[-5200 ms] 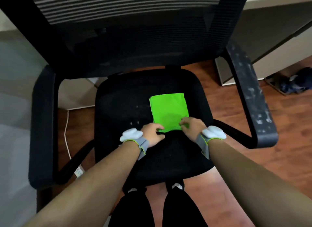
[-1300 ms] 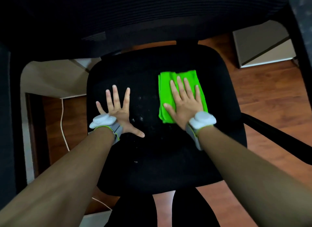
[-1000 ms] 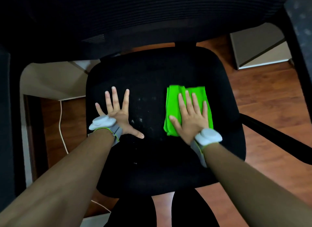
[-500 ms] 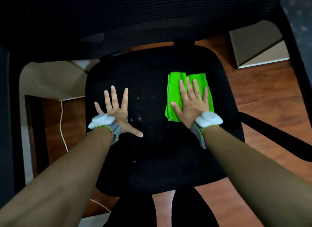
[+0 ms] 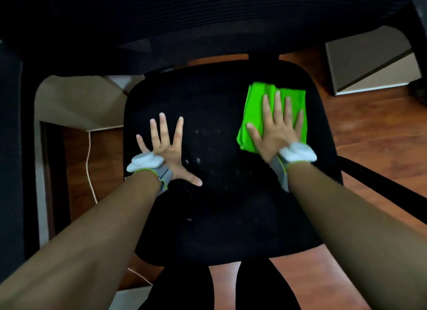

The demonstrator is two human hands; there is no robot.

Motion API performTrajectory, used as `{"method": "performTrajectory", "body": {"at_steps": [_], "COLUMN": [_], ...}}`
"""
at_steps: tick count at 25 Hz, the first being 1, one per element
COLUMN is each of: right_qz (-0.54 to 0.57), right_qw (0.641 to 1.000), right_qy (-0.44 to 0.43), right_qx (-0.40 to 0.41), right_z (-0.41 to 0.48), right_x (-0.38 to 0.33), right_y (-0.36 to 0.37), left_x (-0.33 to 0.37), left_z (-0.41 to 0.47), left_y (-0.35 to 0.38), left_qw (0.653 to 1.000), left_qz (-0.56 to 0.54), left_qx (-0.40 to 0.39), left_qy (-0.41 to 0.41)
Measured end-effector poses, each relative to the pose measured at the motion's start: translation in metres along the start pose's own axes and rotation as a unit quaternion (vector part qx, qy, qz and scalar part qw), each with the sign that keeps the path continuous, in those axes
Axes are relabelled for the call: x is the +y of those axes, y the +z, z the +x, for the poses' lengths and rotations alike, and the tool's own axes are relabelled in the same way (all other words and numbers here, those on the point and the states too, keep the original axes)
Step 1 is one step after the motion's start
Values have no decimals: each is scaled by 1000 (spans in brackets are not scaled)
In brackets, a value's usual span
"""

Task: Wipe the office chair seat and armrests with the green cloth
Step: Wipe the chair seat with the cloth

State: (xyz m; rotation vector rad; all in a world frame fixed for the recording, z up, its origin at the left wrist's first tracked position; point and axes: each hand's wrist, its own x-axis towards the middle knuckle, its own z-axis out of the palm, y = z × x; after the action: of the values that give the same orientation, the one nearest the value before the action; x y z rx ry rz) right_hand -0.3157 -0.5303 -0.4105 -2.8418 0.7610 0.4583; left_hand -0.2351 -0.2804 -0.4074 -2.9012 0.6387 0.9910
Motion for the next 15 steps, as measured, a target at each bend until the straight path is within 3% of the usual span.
{"method": "performTrajectory", "body": {"at_steps": [2, 5, 7, 13, 15], "right_qz": [0, -48, -51, -26, -30], "right_qw": [1000, 993, 991, 994, 994], "right_qy": [7, -103, -127, -107, -102], "right_qx": [19, -5, -3, 19, 30], "right_z": [4, -78, -119, -20, -26], "right_x": [-18, -38, -34, -62, -66], "right_y": [1, 19, 26, 14, 16], "left_x": [1, 0, 2, -1, 0], "left_z": [0, -1, -2, -1, -2], "left_y": [0, 1, 0, 6, 5], "left_qw": [1000, 1000, 1000, 998, 998], "left_qz": [-4, -5, -4, 3, 8], "left_qx": [9, 23, 25, 57, 69], "left_qy": [4, 1, -6, 6, 5]}}
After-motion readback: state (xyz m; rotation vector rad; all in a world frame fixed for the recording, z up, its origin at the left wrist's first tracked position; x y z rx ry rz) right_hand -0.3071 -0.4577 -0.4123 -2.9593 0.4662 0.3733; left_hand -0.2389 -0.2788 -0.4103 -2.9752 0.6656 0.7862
